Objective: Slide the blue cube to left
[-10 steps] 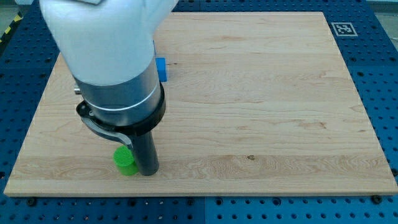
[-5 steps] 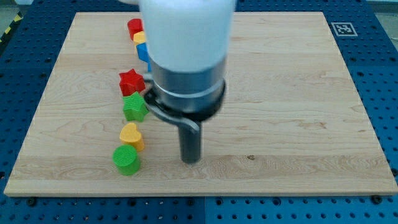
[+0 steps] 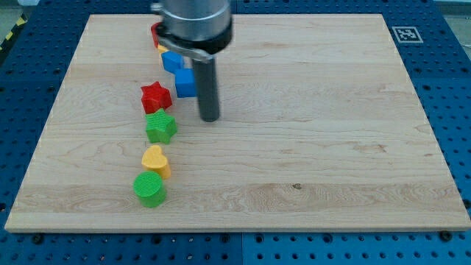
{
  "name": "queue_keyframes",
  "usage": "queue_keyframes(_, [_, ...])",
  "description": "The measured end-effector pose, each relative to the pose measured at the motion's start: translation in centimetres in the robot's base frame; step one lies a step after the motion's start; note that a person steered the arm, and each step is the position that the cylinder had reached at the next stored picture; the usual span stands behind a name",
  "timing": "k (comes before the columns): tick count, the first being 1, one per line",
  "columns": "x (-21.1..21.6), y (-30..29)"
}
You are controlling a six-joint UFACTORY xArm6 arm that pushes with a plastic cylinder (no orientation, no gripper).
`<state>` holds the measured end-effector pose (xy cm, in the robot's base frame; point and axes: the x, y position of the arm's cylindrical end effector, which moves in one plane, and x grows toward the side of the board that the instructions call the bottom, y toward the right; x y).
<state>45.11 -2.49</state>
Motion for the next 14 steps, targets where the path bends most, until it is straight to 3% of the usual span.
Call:
queue_keyframes(1, [-0.1,5.0])
queue_keyframes(2, [-3.7,5.9])
queue_keyframes(4, [-18.5,5.3])
queue_keyframes(5, [-25.9,2.0])
queue_keyframes(9, [-24.0,0.1])
queue_keyframes(11, [-15.4,3.5])
queue_keyframes(12, [-9.1,3.5])
queue_keyframes(13, [-5.3,2.0])
queue_keyframes(14, [-5.6,2.0])
